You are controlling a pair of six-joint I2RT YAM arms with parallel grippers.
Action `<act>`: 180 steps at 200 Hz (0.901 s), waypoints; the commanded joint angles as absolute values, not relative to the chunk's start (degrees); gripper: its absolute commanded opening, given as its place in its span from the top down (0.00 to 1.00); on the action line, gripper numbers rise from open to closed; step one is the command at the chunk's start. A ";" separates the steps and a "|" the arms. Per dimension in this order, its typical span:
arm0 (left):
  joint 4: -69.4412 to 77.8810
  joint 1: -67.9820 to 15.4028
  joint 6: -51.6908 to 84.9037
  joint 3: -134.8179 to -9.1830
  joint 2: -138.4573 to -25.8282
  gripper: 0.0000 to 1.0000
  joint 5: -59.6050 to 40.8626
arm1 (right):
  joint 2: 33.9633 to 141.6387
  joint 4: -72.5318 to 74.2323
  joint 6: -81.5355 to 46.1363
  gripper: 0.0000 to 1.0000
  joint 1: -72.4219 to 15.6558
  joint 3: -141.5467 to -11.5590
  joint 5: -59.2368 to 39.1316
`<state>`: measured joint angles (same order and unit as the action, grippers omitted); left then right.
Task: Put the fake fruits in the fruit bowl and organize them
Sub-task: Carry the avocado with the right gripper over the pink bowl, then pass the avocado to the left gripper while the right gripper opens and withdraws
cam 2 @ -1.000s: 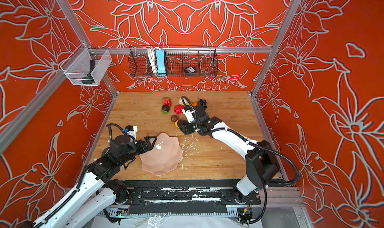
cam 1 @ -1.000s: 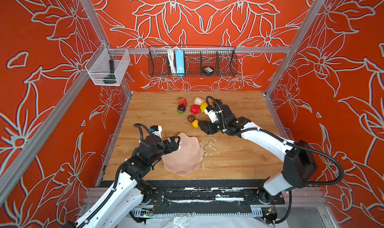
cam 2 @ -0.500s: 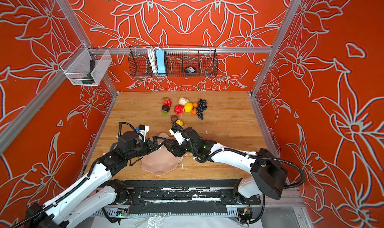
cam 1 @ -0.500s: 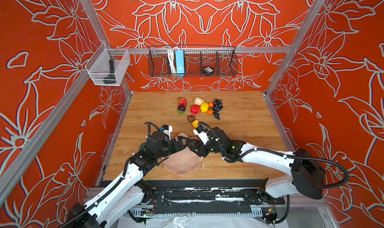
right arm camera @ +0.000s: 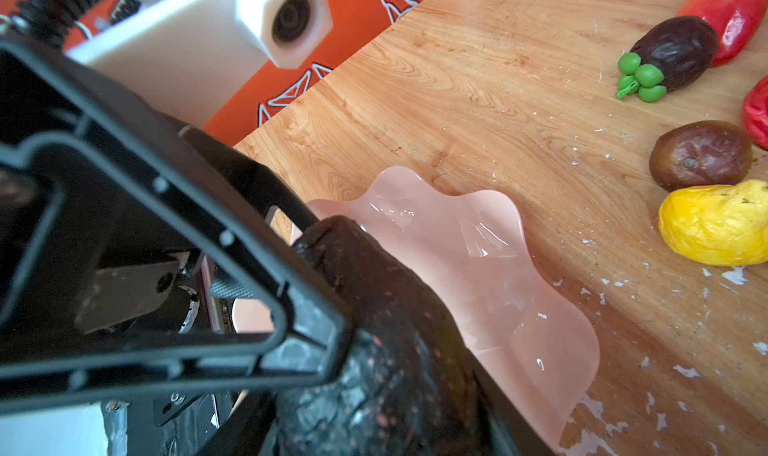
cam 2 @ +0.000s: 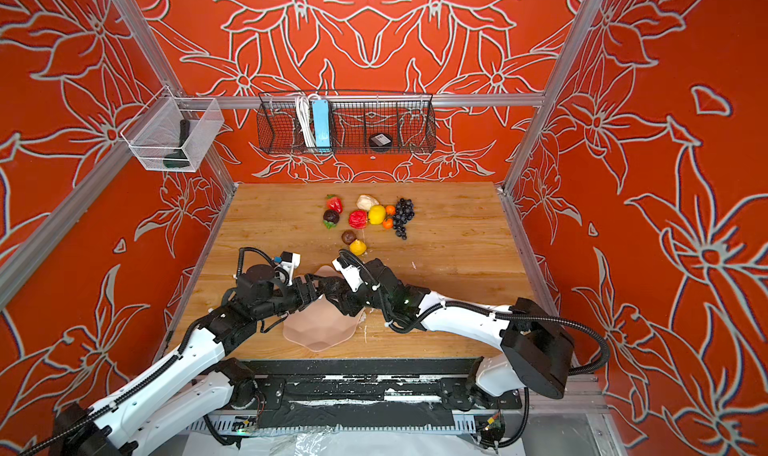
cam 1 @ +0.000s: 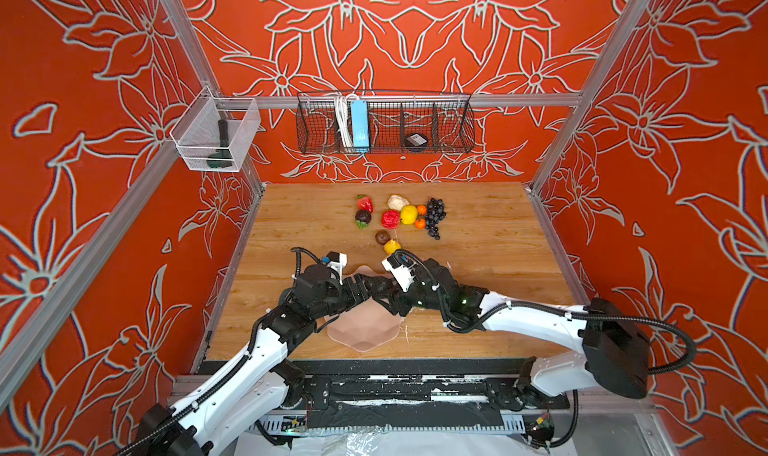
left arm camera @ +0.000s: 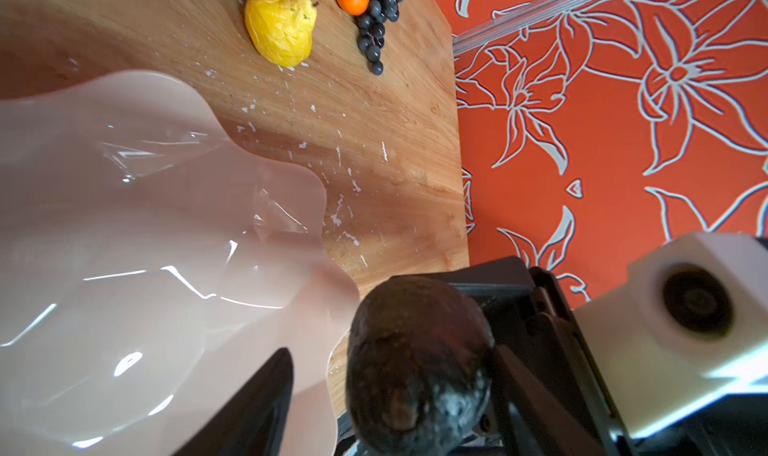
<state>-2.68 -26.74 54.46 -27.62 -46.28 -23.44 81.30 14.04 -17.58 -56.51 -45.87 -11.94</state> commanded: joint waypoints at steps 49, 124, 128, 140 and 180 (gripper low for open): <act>4.22 -27.16 56.60 -26.15 -48.43 0.38 -27.44 | 82.06 19.34 -18.45 0.45 -57.56 -45.86 -11.98; -4.23 -27.16 51.27 -28.84 -47.43 0.48 -22.17 | 82.37 16.69 -19.94 0.27 -57.58 -46.67 -9.22; -5.01 -27.16 50.82 -29.18 -47.31 0.48 -21.51 | 82.12 16.43 -19.95 0.24 -57.59 -46.69 -8.94; -7.50 -27.16 48.92 -30.26 -46.71 0.48 -19.38 | 81.06 15.18 -19.47 0.17 -57.57 -46.60 -8.41; -22.42 -27.07 39.42 -36.68 -44.67 0.48 -4.81 | 73.16 3.37 -15.88 0.07 -57.48 -45.12 0.88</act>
